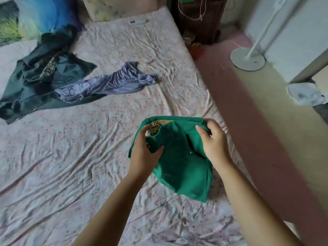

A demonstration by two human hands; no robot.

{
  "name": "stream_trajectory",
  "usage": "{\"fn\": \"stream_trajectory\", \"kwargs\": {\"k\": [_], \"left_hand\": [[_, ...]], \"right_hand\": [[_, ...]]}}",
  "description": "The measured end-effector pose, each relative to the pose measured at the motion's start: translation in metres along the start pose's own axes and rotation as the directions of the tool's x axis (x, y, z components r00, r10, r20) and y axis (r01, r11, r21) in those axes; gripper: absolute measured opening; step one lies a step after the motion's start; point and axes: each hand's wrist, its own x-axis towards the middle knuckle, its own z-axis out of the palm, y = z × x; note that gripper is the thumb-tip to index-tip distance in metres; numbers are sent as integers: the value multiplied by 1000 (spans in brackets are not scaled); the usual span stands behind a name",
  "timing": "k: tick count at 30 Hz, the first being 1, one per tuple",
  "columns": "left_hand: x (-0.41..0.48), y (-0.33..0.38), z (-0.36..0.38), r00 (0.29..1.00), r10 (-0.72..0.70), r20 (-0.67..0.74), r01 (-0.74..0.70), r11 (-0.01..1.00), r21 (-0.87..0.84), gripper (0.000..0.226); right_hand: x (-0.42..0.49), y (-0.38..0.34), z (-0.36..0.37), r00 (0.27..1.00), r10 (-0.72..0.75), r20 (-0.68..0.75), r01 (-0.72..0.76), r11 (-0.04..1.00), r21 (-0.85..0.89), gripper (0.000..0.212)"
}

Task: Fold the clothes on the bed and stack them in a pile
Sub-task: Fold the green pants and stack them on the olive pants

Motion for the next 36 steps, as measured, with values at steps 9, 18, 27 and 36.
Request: {"fn": "stream_trajectory", "kwargs": {"k": [9, 18, 27, 36], "left_hand": [[-36, 134, -78, 936, 126, -327, -202, 957, -209, 87], [-39, 139, -144, 867, 338, -365, -281, 938, 202, 96], [-49, 125, -131, 973, 206, -109, -221, 963, -153, 53], [-46, 116, -150, 972, 170, -160, -185, 979, -85, 24]], "right_hand": [[32, -209, -59, 846, -492, -204, 493, 869, -49, 16], [52, -323, -92, 804, -575, -152, 572, 818, -69, 16], [66, -367, -76, 857, -493, -151, 484, 870, -93, 21], [80, -397, -73, 825, -529, -201, 528, 847, -61, 17]]}}
